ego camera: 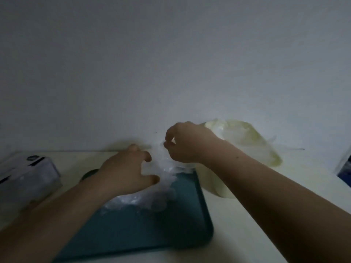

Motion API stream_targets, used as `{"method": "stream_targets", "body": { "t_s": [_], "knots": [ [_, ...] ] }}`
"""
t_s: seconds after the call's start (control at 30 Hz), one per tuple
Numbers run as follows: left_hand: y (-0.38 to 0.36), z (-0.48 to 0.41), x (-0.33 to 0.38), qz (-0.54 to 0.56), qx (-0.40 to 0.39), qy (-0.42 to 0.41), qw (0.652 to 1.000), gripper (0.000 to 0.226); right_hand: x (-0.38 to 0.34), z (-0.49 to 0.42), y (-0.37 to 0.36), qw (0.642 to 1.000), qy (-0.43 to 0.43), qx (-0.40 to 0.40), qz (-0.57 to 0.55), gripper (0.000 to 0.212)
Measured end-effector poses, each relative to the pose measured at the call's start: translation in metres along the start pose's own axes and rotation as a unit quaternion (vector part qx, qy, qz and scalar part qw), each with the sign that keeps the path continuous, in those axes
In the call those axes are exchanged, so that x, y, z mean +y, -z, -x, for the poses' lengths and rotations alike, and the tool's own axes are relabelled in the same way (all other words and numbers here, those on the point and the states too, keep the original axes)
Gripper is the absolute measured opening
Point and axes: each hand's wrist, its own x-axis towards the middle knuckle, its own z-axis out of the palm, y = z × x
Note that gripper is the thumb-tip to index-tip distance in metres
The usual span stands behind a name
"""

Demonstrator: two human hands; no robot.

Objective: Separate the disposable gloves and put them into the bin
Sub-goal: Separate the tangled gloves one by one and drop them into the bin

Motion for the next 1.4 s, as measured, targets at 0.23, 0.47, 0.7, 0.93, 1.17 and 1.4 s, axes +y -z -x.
{"method": "stream_targets", "body": {
  "t_s": [0.23, 0.47, 0.7, 0.93, 1.17, 1.4],
  "knots": [
    [-0.055, 0.014, -0.046, 0.136, 0.043, 0.012, 0.990, 0.013, -0.017, 0.004, -0.082, 0.978, -0.032, -0.194, -0.068, 0.068],
    [-0.047, 0.024, -0.064, 0.159, 0.151, -0.018, 0.975, 0.015, -0.009, 0.016, -0.084, 0.988, -0.064, -0.135, -0.033, 0.059],
    [-0.061, 0.032, -0.075, 0.126, -0.001, -0.041, 0.991, 0.032, -0.045, 0.023, -0.091, 0.986, 0.022, -0.141, -0.082, 0.063],
    [-0.050, 0.042, -0.087, 0.179, 0.091, -0.028, 0.979, 0.046, -0.028, 0.019, -0.115, 0.994, -0.049, -0.093, -0.025, 0.026],
    [-0.053, 0.045, -0.092, 0.161, 0.056, -0.013, 0.985, 0.040, -0.036, 0.023, -0.101, 0.996, -0.006, -0.084, 0.014, 0.066],
    [-0.022, 0.027, -0.071, 0.179, 0.187, -0.051, 0.965, 0.015, -0.061, 0.026, -0.096, 0.994, -0.025, -0.051, -0.092, 0.062]
  ]
}}
